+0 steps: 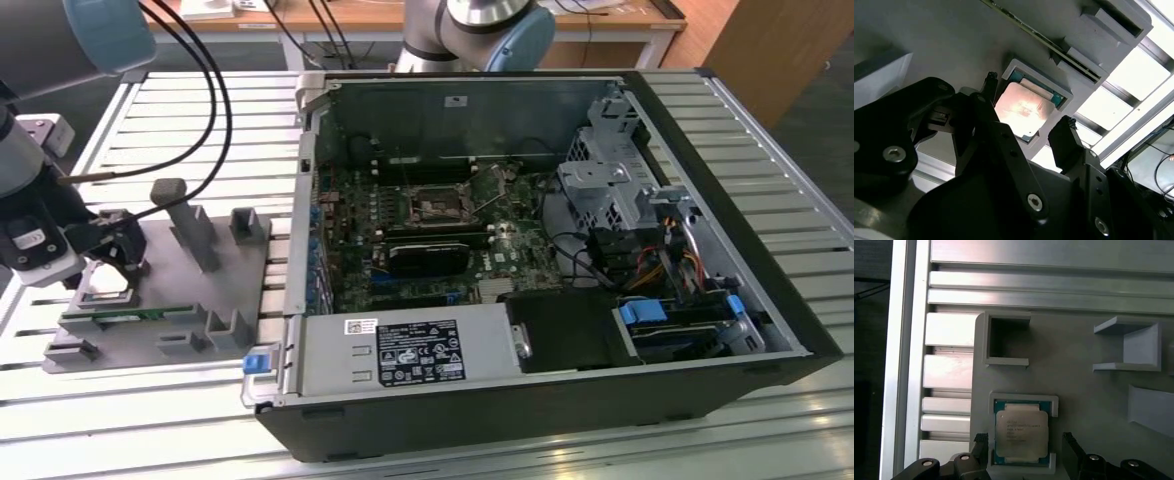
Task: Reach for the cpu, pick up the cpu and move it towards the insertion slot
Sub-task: 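Pick up the cpu and move it towards the insertion slot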
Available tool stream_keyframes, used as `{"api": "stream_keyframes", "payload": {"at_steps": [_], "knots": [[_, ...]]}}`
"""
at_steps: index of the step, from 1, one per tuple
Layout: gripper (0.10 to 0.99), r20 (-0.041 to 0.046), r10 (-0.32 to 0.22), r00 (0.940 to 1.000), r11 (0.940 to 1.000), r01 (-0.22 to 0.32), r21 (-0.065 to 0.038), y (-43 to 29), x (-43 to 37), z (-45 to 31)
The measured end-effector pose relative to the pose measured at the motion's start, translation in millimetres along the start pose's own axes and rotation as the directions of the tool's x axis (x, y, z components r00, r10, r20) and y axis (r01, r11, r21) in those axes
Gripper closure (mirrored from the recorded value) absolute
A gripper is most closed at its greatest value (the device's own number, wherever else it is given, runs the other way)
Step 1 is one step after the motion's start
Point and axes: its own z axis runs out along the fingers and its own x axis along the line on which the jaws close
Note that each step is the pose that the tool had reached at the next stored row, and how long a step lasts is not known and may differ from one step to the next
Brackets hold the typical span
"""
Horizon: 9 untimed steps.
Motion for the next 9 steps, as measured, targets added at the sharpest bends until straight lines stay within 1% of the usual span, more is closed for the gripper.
{"api": "stream_keyframes", "payload": {"at_steps": [5,7,8,9], "knots": [[0.396,0.0,0.0,1.0,1.0,0.0,0.0,0.4,0.0,1.7],[0.38,0.0001,0.0,1.0,1.0,0.0,0.0,1.0,0.0,2.7],[0.322,-0.0002,0.0,1.0,1.0,0.0,0.0,1.2,-0.1,3.3],[0.322,-0.0006,0.0,1.0,1.0,0.0,0.0,1.5,-0.1,3.9]]}}
